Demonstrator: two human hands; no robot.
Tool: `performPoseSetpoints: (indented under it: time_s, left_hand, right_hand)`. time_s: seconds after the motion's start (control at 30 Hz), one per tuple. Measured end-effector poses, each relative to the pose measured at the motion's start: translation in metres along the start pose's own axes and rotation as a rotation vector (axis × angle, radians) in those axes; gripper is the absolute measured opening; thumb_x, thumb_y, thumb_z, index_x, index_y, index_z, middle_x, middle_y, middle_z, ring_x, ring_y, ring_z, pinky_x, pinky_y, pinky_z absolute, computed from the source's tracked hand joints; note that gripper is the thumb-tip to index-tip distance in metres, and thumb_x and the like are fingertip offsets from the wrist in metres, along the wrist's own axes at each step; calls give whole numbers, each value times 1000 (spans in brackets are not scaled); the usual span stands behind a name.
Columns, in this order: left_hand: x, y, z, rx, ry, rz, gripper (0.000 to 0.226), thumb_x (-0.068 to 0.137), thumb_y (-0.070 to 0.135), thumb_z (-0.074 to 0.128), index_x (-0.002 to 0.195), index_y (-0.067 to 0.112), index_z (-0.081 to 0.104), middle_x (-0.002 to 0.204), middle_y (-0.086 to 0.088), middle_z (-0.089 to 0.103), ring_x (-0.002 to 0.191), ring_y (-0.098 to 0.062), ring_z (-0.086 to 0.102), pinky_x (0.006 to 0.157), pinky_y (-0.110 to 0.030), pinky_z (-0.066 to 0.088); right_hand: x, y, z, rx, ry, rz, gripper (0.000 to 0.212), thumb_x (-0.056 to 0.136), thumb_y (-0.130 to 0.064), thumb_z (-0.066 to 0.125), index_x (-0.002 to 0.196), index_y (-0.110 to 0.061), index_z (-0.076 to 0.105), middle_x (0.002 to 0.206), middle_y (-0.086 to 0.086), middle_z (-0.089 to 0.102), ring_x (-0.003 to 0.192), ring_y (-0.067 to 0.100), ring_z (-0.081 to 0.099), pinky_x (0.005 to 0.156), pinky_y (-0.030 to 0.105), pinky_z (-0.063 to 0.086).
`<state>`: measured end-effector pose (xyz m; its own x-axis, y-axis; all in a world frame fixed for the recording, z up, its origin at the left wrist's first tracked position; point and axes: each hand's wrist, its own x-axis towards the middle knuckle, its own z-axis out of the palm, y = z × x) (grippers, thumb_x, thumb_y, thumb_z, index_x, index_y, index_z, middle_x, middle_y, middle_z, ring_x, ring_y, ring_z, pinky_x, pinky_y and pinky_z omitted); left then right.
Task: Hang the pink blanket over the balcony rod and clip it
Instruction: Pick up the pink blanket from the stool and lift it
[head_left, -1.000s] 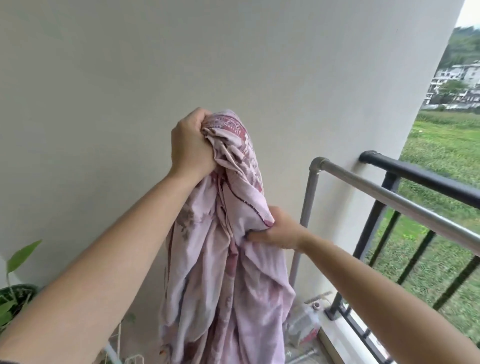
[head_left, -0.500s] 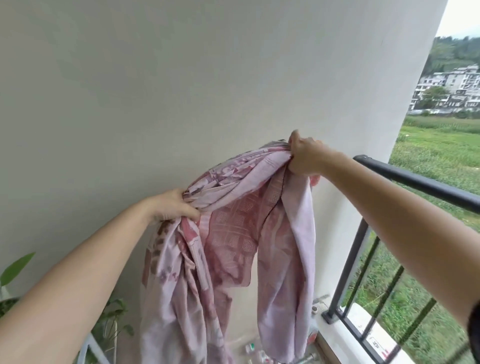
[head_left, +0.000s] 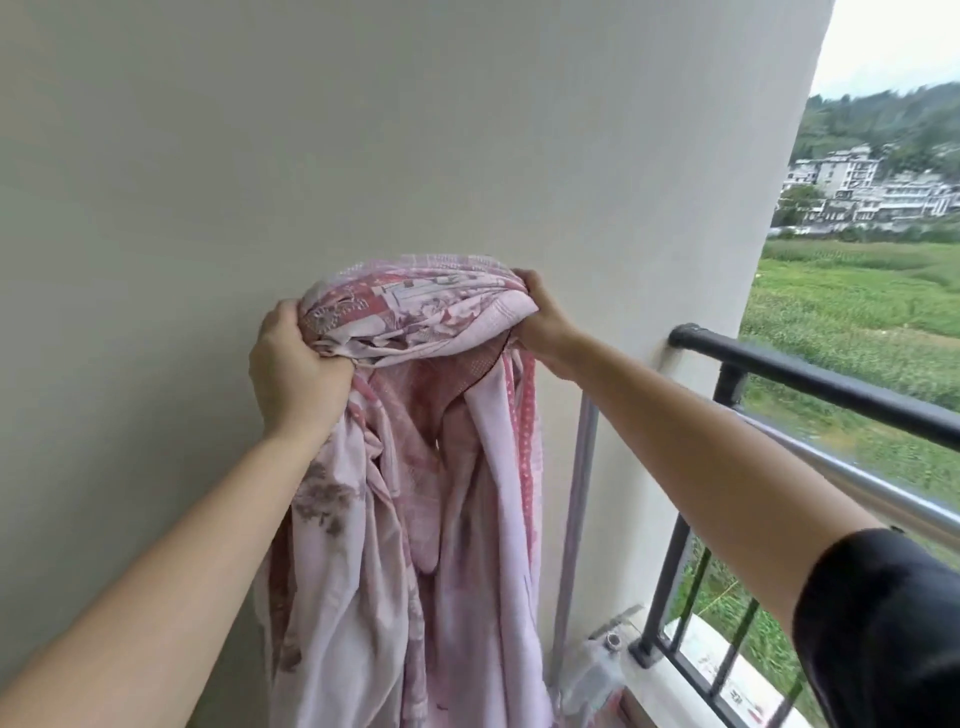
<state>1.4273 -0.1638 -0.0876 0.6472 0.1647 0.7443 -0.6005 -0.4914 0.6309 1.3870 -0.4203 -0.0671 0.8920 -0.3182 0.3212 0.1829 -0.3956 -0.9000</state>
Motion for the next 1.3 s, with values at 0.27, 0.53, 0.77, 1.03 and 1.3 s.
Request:
performPoseSetpoints:
  time_s: [0.27,0.53,0.77,1.03,1.3]
  left_hand:
    - [13,33,52,39,42,91,27,73,2,64,99,0,57,101,-21,61,93,-40,57,75,-41,42]
    - [-11,94,111,-175,-373,-133,22,67,17,63,88,16,68,86,-3,72,85,-29,66,70,-34,51]
    - [-41,149,117,-644,-703,-267,36,67,-4,73,85,27,77,90,10,76,89,-11,72,78,-29,58]
    - [-75,175,81,-763,-894,-207,36,62,9,82,95,22,76,95,6,77,91,-13,73,82,-32,58]
    - [-110,181,70,-766,-1026,-255,38,57,15,77,94,19,76,95,-1,77,91,-23,73,88,-47,58]
  right_hand:
    - [62,0,-55,-295,166,-227,72,85,-17,61,148,-8,25,139,9,49,127,26,50,109,39,40]
    - [30,-22,-173,-710,245,5,75,74,6,69,142,-12,44,130,12,58,120,30,54,82,23,37]
    - [-60,-34,-213,-634,422,118,39,89,-4,50,127,-9,54,116,14,63,98,31,65,78,46,60]
    - [-161,-71,-234,-1097,698,-90,50,85,-1,65,131,-6,46,119,20,52,92,31,55,70,34,43]
    - [-242,-104,-233,-1234,613,168,56,78,1,70,129,-7,48,104,10,56,90,25,58,66,29,50]
